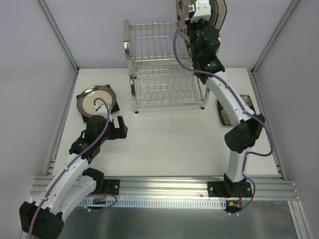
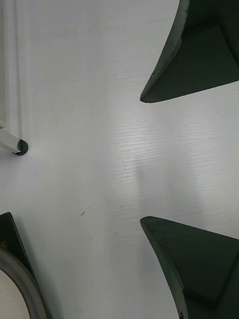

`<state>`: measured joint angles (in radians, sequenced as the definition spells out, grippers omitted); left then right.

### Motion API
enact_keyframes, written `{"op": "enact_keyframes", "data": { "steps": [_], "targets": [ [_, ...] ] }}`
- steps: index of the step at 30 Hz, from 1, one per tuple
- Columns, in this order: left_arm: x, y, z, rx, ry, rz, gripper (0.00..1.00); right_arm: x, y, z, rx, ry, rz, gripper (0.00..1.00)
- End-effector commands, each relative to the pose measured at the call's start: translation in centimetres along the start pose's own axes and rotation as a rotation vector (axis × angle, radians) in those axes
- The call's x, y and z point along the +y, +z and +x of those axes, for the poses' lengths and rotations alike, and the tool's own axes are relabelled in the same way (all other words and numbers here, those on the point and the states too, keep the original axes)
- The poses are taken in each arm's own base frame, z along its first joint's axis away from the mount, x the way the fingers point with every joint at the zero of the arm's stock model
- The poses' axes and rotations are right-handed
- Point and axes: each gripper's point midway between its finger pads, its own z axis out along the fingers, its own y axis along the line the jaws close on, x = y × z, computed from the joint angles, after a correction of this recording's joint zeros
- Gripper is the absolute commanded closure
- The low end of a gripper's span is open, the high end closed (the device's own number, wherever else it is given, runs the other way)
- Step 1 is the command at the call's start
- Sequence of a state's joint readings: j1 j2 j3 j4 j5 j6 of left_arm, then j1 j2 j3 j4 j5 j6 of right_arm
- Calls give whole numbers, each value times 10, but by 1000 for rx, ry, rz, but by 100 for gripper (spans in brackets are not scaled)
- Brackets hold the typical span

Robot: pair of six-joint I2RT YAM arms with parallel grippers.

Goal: Load the plates into the dish rack
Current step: Insert the plate into the dish rack

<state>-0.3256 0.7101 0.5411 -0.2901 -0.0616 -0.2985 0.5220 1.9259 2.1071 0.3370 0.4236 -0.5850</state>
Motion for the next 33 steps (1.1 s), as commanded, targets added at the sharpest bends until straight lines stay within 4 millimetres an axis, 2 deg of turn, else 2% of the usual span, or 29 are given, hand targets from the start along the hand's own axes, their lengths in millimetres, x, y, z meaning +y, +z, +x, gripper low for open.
{"op": "enact_keyframes", "data": {
  "steps": [1,5,6,9,15,19,26,29,33],
  "targets": [
    [-4,-1,-8,-30,9,24,1,35,-12,-51,-66,93,-192,99],
    [-3,-2,-8,-33,7,23,1,35,-7,-59,-86,72,-202,99],
    [-4,-2,-9,-36,7,24,1,33,-7,-68,-103,76,-199,99],
    [-4,-2,-9,-35,8,26,1,35,-6,-70,-106,80,-204,99],
    [-4,-2,-9,-36,5,24,1,41,-6,-63,-92,121,-213,99],
    [-3,-2,-8,-33,4,23,1,49,-5,-47,-69,171,-201,100],
    [-4,-1,-7,-29,2,25,1,73,-10,-28,-28,192,-217,99],
    [-4,-2,-8,-32,2,25,1,75,-13,-27,-26,223,-225,99],
    [-4,-2,-8,-31,2,28,1,81,-18,-38,-45,218,-259,99]
  ]
}}
